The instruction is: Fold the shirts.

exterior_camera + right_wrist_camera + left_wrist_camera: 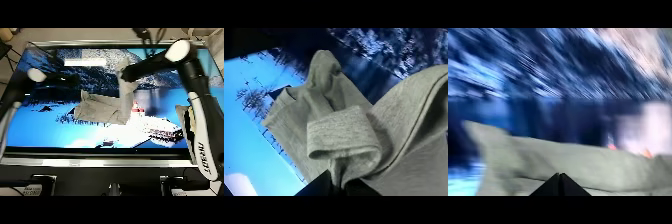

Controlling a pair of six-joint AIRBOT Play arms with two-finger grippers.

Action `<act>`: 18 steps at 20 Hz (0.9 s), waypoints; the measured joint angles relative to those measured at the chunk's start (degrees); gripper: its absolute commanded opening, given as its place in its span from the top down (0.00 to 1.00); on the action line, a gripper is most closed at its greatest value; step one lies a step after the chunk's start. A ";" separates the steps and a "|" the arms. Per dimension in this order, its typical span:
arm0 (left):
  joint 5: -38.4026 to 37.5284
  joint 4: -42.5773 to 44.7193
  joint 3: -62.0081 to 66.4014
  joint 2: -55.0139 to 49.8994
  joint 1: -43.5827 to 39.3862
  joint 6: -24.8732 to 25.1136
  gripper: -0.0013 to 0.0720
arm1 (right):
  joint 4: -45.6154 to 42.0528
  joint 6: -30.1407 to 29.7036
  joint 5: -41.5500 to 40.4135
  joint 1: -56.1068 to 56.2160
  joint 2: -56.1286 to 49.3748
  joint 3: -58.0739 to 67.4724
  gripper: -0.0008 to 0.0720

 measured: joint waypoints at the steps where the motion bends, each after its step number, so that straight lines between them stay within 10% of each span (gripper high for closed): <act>1: -1.55 1.20 0.04 3.13 3.85 -0.09 0.95 | 0.28 0.00 -2.69 2.34 -2.08 0.00 0.95; 5: -6.19 3.76 0.04 14.16 15.02 0.09 0.95 | 2.29 2.12 -12.02 10.78 -11.87 0.00 0.94; 8: -7.74 4.46 0.04 20.50 18.53 0.72 0.95 | 6.67 3.43 -16.41 14.49 -18.47 -0.04 0.11; 12: -8.41 4.81 0.07 24.87 19.93 1.84 0.95 | 9.68 2.75 -15.82 13.70 -20.63 -0.04 0.11; 18: -8.63 5.03 -1.86 26.16 20.37 3.98 0.95 | -5.81 1.18 5.73 1.88 -13.00 -0.26 0.10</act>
